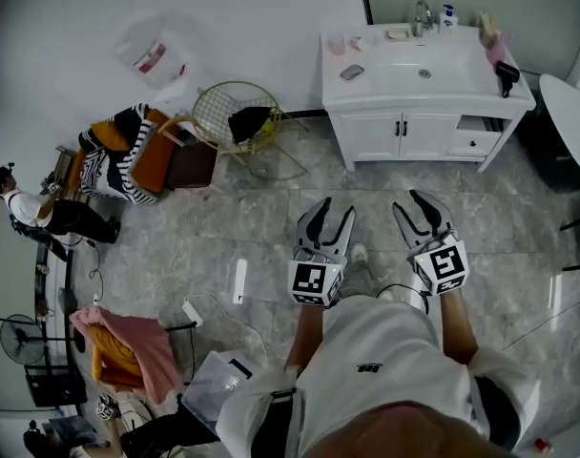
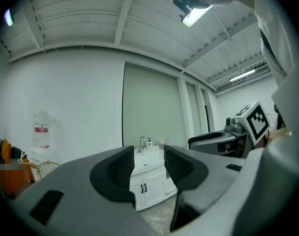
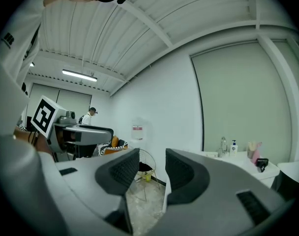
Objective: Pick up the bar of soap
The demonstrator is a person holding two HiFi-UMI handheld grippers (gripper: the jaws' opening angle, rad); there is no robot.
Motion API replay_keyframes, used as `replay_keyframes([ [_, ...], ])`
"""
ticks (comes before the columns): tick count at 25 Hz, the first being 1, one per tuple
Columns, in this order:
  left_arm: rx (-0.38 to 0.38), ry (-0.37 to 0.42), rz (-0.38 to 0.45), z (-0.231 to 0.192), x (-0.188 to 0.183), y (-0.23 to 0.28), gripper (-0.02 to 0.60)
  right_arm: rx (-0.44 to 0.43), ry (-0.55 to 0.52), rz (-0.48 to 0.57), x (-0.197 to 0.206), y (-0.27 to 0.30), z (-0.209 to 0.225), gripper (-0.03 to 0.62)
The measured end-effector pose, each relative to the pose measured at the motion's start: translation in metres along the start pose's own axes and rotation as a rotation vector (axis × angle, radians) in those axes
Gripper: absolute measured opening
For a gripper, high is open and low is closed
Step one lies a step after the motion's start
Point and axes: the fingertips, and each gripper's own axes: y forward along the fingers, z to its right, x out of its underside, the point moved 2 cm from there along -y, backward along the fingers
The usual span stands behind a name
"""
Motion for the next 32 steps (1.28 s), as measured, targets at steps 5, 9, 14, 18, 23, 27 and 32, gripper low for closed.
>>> replay_keyframes([
  [5, 0.002, -0.007, 0.002, -0.016, 0.006, 0.022, 0.201, -0.013, -0.016, 0.002, -0.001, 0.025, 0.008, 0.164],
  [9, 0.017, -0.009, 0.0, -0.028, 0.01, 0.048, 0.196, -0.007, -0.022, -0.013, -0.001, 0.049, 0.024, 0.164],
  [14, 0.035, -0.011, -0.006, -0.053, 0.014, 0.08, 0.192, 0.013, -0.025, -0.021, -0.003, 0.083, 0.042, 0.164],
  [18, 0.053, -0.008, -0.004, -0.077, 0.012, 0.102, 0.189, 0.029, -0.024, -0.028, -0.007, 0.113, 0.052, 0.164],
  [23, 0.076, -0.014, 0.001, -0.107, 0.01, 0.129, 0.186, 0.047, -0.027, -0.036, -0.014, 0.15, 0.06, 0.164],
  [27, 0.105, -0.024, 0.003, -0.127, 0.013, 0.152, 0.184, 0.068, -0.026, -0.051, -0.014, 0.177, 0.068, 0.164],
  [32, 0.134, -0.031, 0.012, -0.153, 0.013, 0.175, 0.183, 0.089, -0.033, -0.066, -0.018, 0.212, 0.072, 0.164],
])
